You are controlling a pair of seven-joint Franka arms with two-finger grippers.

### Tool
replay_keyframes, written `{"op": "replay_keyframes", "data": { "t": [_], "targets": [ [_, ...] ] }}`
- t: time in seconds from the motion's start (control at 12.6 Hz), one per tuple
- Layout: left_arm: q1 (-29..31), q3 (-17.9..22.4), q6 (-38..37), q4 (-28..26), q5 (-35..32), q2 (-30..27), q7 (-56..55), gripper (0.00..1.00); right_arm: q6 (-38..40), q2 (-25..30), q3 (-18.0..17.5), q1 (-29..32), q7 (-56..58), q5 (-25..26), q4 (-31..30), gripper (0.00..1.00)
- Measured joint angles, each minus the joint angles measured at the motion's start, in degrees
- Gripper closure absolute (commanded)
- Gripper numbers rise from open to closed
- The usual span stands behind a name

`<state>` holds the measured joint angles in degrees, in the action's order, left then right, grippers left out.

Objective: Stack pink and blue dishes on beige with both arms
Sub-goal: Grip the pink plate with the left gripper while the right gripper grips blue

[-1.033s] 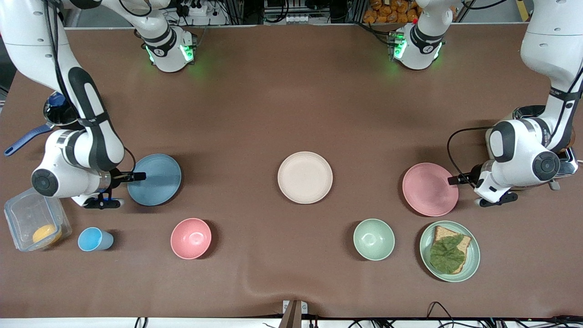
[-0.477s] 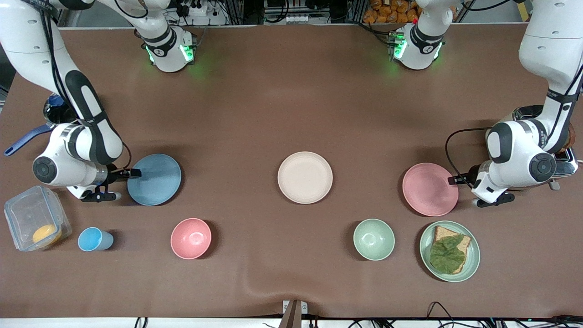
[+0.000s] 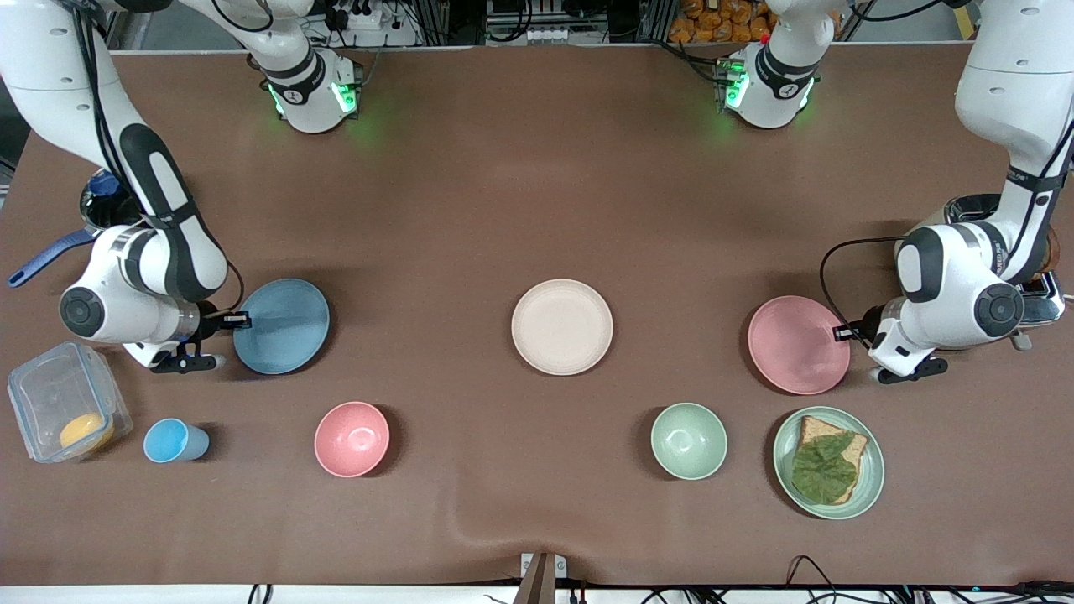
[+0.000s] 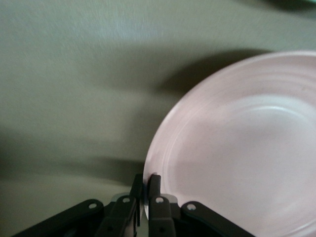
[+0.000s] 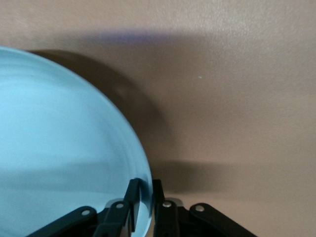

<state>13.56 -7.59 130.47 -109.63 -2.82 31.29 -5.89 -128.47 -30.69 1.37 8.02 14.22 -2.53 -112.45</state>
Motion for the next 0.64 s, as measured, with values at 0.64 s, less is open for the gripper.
{"op": "replay_keyframes", "data": {
  "t": [0.64],
  "targets": [
    [-0.07, -9.92, -12.01, 4.63, 0.00, -8.71, -3.60, 1.00, 10.33, 1.95, -1.77, -1.79, -0.25, -1.88, 6.64, 1.00]
  ]
}}
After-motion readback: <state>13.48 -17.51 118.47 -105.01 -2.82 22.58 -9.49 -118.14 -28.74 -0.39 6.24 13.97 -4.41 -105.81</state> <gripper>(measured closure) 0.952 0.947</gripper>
